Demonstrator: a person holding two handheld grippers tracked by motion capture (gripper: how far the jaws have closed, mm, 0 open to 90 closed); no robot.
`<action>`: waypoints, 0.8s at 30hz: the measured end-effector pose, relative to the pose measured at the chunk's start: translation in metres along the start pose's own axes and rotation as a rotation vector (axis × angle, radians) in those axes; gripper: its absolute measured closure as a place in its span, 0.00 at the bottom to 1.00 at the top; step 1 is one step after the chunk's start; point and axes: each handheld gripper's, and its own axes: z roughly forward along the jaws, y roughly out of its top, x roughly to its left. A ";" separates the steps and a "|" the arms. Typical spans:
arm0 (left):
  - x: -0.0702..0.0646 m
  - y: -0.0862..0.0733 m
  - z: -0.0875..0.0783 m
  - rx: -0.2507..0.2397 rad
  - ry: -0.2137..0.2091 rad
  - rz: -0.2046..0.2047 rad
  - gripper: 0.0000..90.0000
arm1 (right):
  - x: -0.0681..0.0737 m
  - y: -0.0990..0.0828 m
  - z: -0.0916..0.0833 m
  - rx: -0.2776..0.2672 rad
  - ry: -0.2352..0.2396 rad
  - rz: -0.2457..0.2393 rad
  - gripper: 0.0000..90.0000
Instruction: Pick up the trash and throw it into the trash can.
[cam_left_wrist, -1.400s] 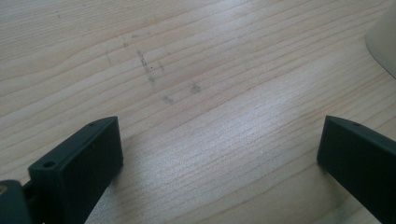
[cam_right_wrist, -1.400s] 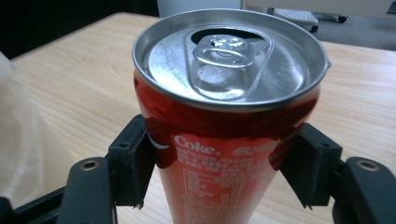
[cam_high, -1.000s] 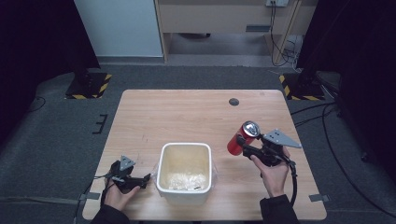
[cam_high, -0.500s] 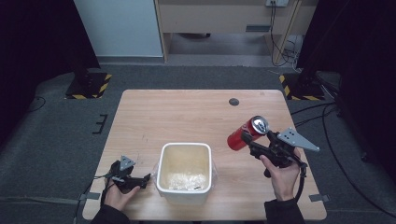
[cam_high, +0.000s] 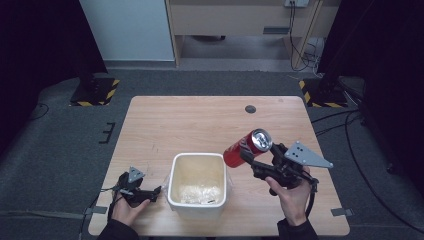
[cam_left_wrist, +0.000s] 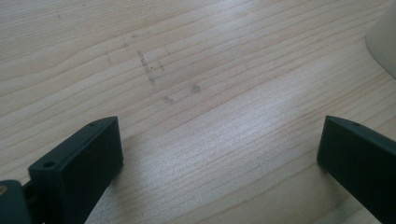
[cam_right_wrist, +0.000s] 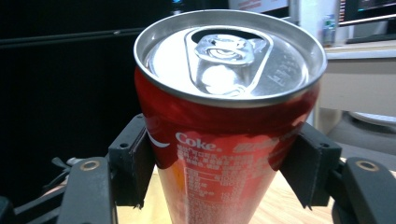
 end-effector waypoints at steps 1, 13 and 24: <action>0.000 0.000 0.000 0.000 0.000 0.000 0.00 | 0.003 0.000 0.002 0.005 0.010 -0.003 0.37; 0.000 0.000 0.000 0.000 0.000 0.000 0.00 | 0.038 -0.017 0.029 0.059 0.125 -0.038 0.37; 0.000 0.000 0.000 0.000 -0.001 0.000 0.00 | 0.044 -0.046 0.053 0.185 0.145 -0.047 0.37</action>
